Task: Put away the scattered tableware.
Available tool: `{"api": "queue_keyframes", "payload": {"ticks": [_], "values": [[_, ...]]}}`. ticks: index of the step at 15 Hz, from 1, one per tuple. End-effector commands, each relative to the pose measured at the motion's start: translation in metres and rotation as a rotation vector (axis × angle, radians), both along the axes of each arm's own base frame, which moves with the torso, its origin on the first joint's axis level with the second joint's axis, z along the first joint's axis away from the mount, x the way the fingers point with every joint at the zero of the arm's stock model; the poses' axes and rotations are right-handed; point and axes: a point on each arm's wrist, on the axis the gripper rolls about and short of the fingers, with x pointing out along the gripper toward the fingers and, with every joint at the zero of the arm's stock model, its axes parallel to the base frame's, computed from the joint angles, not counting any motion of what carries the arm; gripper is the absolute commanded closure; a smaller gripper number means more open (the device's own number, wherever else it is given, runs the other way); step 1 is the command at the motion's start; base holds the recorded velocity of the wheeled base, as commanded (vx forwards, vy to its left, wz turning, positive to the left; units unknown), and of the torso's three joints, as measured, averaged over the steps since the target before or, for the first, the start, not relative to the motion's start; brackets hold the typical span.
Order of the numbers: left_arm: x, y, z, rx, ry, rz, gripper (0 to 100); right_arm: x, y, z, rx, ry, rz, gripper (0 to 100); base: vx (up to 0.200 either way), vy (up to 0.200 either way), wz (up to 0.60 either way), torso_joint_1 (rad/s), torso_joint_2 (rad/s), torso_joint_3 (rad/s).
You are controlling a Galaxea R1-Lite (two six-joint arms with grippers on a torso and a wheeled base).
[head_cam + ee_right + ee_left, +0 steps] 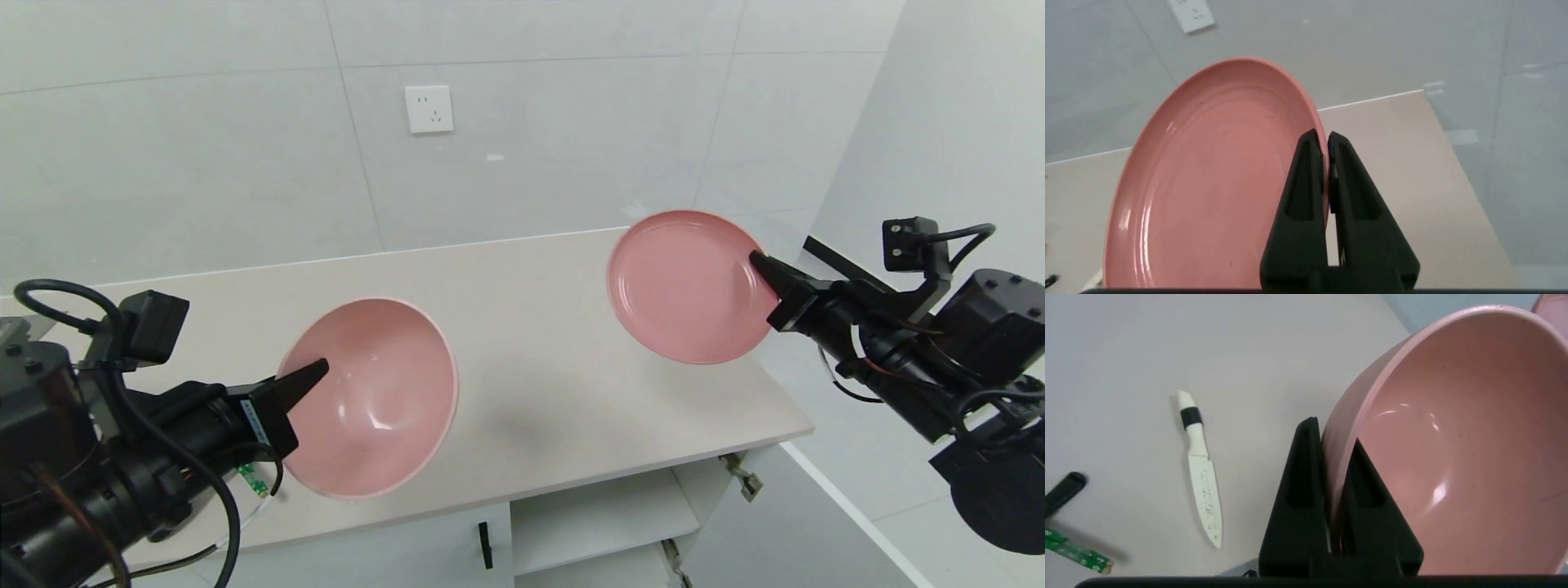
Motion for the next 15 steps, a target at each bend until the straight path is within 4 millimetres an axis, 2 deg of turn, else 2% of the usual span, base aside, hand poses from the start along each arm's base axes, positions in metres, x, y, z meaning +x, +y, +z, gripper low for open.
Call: {"api": "queue_keyframes", "payload": {"ticks": [1,2,4,8,10,14,15], "values": [[0.005,-0.006,-0.006,0.01,0.03,-0.017,100,0.003,-0.001,-0.014,-0.057,0.038,-0.128,100,0.0,0.0,0.0,0.0,0.0,0.0],[0.004,-0.008,-0.006,0.011,0.03,-0.026,100,-0.001,-0.005,-0.022,-0.101,0.068,-0.221,100,0.0,0.0,0.0,0.0,0.0,0.0],[0.004,-0.008,-0.005,0.01,0.029,-0.026,100,-0.014,-0.006,-0.038,-0.166,0.148,-0.299,100,0.0,0.0,0.0,0.0,0.0,0.0],[0.007,-0.009,-0.007,0.018,0.038,-0.017,100,-0.02,-0.002,-0.046,-0.235,0.171,-0.281,100,0.0,0.0,0.0,0.0,0.0,0.0],[0.014,-0.011,-0.009,0.022,0.023,0.031,100,-0.021,-0.002,-0.043,-0.229,0.162,-0.282,100,0.0,0.0,0.0,0.0,0.0,0.0],[0.013,-0.016,-0.013,0.023,-0.008,0.049,100,-0.036,0.003,-0.014,-0.181,0.059,-0.258,100,0.0,0.0,0.0,0.0,0.0,0.0],[0.012,-0.017,-0.012,0.018,-0.018,0.044,100,-0.04,0.0,-0.006,-0.168,0.032,-0.264,100,-0.2,0.0,0.0,-0.002,0.0,-0.007]]}}
